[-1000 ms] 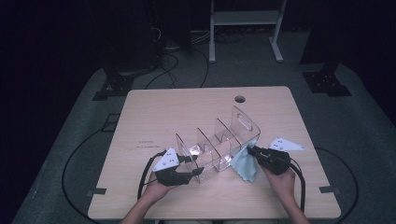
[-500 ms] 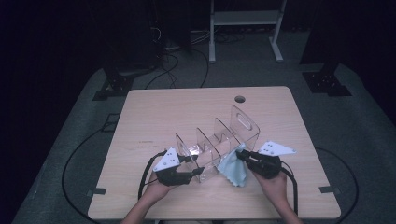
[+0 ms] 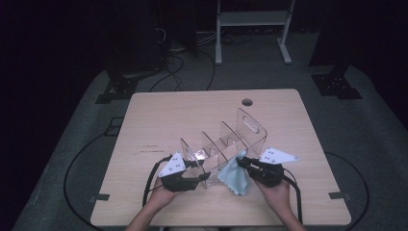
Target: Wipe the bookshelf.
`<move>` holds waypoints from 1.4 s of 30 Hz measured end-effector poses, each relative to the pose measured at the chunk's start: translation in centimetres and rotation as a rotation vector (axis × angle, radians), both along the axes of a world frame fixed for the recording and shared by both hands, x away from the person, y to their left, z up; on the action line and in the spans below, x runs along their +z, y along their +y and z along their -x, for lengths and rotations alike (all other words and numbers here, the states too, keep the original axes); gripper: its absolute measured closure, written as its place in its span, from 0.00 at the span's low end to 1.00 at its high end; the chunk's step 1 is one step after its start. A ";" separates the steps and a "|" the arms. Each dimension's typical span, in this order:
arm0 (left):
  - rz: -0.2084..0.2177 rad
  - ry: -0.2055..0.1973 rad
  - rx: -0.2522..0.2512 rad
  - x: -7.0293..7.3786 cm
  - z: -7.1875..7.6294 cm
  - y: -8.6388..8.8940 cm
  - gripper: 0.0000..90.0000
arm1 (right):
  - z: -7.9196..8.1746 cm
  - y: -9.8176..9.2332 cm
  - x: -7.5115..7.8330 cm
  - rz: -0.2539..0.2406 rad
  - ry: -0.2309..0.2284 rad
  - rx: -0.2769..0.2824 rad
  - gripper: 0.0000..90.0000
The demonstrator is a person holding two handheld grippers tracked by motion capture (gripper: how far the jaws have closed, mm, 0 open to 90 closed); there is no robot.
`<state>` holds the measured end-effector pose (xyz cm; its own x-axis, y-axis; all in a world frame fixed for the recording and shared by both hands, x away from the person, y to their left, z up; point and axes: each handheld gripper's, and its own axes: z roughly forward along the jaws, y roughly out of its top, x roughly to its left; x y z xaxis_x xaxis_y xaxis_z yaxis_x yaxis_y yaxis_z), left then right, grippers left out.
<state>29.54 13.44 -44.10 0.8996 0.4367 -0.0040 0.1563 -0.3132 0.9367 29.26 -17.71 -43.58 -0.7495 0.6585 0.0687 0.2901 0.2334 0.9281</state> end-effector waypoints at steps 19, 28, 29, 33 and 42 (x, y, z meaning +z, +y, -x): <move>0.001 -0.001 0.017 0.0 0.4 -0.2 0.53 | 0.4 0.3 0.5 0.039 -0.032 -0.031 0.90; -0.001 0.000 0.020 0.0 0.4 -0.1 0.53 | 1.1 2.2 -0.2 0.066 -0.019 0.024 0.90; 0.000 0.000 0.020 0.0 0.4 -0.1 0.53 | 0.9 1.8 -0.2 0.064 -0.022 0.012 0.90; 0.000 0.002 0.022 0.0 0.4 -0.2 0.53 | 0.2 0.6 -0.9 0.067 0.000 -0.056 0.90; -0.004 0.004 0.028 0.1 0.5 -0.2 0.53 | 0.6 1.8 -1.5 0.050 0.027 0.020 0.90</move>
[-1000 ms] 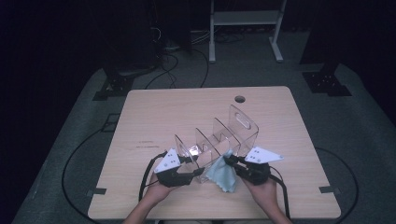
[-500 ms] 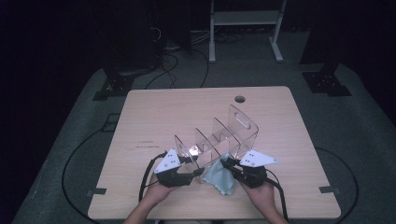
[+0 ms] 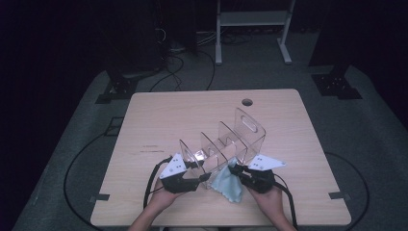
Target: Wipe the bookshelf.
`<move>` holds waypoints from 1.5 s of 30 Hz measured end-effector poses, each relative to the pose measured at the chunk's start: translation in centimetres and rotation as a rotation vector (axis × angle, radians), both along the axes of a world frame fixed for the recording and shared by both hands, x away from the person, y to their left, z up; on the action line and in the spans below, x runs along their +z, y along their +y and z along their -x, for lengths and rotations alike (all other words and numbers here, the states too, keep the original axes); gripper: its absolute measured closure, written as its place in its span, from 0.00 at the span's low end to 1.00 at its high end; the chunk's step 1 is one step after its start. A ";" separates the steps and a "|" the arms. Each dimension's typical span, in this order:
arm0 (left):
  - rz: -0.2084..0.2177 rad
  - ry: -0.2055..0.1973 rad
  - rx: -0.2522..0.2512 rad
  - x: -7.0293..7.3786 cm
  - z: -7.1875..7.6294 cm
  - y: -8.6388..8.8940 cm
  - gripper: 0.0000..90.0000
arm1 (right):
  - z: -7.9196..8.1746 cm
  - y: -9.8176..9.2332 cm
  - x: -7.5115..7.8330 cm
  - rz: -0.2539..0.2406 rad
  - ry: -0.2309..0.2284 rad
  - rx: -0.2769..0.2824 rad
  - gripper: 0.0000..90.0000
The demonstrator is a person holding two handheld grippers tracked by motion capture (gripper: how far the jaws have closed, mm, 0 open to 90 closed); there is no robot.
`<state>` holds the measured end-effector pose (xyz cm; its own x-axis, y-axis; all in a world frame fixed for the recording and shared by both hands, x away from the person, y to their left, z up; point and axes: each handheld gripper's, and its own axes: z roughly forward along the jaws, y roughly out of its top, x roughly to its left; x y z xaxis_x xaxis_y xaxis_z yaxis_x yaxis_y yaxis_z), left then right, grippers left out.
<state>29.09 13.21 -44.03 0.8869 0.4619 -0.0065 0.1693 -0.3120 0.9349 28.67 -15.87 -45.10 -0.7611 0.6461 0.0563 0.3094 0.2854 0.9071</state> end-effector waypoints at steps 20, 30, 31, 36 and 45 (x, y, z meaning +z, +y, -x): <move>-0.011 0.001 -0.021 0.4 0.1 0.6 0.52 | 0.6 0.7 0.9 -0.007 -0.022 0.012 0.90; -0.029 -0.007 -0.032 1.0 -0.1 2.5 0.47 | 0.7 0.5 0.4 0.003 -0.006 0.007 0.90; -0.026 -0.002 -0.026 1.0 -0.2 2.9 0.47 | 0.6 0.4 0.3 0.003 -0.005 0.005 0.90; -0.021 -0.011 0.054 1.1 -1.4 4.7 0.47 | 0.6 0.1 0.3 -0.005 -0.001 -0.003 0.90; -0.037 -0.010 0.164 0.9 -3.3 6.1 0.41 | 0.5 0.2 0.3 -0.008 0.004 0.004 0.90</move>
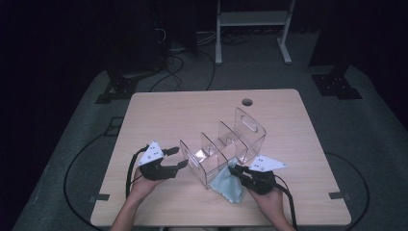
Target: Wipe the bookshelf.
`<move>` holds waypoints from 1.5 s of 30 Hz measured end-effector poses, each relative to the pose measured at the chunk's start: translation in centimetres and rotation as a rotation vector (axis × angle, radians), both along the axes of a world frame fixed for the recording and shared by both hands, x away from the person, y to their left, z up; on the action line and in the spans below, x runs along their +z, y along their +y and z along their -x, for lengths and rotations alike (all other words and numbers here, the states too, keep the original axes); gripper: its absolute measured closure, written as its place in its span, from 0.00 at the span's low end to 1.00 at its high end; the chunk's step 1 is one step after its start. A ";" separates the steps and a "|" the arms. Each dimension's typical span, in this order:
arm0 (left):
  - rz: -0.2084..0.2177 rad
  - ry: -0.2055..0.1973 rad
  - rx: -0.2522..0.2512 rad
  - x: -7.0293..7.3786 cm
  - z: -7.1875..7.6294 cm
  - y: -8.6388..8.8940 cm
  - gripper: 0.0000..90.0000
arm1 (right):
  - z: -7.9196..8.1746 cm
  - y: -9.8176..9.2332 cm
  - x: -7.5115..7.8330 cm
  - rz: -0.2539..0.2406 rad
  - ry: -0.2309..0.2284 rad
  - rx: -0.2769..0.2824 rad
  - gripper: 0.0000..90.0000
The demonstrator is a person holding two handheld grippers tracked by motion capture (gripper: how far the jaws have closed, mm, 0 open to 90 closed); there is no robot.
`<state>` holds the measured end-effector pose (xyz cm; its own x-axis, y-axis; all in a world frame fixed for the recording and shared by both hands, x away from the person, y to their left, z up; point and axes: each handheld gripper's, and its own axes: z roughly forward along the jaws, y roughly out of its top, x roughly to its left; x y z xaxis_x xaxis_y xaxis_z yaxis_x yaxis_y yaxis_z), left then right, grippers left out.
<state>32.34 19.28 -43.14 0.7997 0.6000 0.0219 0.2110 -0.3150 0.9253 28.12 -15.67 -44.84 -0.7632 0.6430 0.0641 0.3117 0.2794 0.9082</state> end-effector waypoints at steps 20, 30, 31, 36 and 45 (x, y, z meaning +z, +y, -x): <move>0.069 0.074 0.114 -0.8 -2.9 -1.0 0.36 | 0.4 2.4 0.4 0.002 -0.008 0.070 0.90; 0.065 0.045 0.149 -0.9 -3.0 -1.8 0.53 | 0.4 2.6 0.8 0.003 -0.016 0.058 0.90; 0.071 0.043 0.155 -0.9 -3.0 -1.9 0.53 | 0.6 3.2 0.8 0.015 -0.024 0.076 0.90; 0.073 0.033 0.150 -1.0 -2.8 -1.7 0.53 | 0.7 3.7 1.3 0.039 -0.041 0.096 0.90; 0.064 0.030 0.150 -1.0 -2.3 -1.7 0.53 | 1.9 5.4 1.5 0.029 -0.038 0.140 0.90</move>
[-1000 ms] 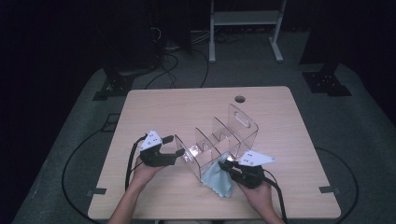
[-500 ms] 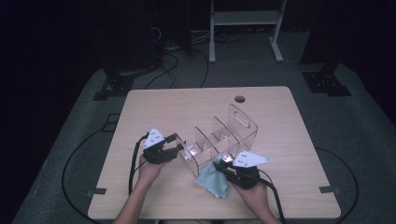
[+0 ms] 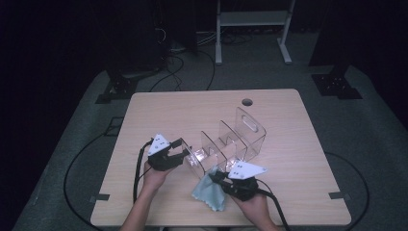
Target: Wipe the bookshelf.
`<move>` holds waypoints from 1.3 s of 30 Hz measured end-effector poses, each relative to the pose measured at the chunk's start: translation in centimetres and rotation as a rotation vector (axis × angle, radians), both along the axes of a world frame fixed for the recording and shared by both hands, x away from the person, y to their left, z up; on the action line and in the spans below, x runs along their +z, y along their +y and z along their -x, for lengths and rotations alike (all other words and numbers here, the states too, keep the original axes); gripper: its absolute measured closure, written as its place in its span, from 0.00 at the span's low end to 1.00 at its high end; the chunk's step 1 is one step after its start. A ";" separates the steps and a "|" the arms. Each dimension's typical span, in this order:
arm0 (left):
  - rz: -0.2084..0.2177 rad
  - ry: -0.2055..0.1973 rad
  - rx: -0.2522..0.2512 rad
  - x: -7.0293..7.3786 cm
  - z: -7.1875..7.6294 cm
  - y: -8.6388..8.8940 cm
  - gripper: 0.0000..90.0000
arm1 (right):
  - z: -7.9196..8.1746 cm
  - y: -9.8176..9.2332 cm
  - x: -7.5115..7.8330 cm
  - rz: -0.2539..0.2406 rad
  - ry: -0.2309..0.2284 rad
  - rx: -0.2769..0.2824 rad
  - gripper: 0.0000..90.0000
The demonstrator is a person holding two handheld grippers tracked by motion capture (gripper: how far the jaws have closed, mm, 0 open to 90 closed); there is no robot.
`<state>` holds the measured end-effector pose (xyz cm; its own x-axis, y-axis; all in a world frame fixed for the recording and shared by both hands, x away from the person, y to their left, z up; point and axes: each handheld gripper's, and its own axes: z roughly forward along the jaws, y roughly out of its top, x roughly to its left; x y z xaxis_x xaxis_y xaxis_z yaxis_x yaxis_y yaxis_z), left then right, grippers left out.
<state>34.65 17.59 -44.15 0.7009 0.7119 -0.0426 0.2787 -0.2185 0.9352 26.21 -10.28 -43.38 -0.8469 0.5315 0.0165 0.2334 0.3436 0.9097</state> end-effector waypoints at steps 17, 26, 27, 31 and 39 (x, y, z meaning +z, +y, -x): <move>0.007 0.000 -0.011 0.0 0.3 0.2 0.53 | 0.3 -0.6 1.1 -0.031 -0.020 -0.010 0.90; 0.005 -0.002 -0.011 0.0 0.4 0.1 0.53 | 0.0 -1.5 0.3 -0.050 -0.008 -0.036 0.90; 0.004 0.001 -0.012 0.0 0.4 0.2 0.53 | 0.3 -0.9 0.3 -0.040 -0.011 -0.019 0.90; 0.009 0.000 -0.018 0.0 0.5 0.8 0.53 | -0.1 -1.8 0.4 -0.034 -0.015 -0.044 0.90; 0.013 -0.003 -0.013 -0.1 0.5 0.9 0.53 | -1.2 -4.4 -0.5 -0.067 0.027 -0.129 0.90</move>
<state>34.15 18.46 -44.22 0.7106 0.7018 -0.0493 0.2727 -0.2101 0.9389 27.46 -14.71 -43.86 -0.7703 0.6329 0.0780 0.2968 0.2476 0.9223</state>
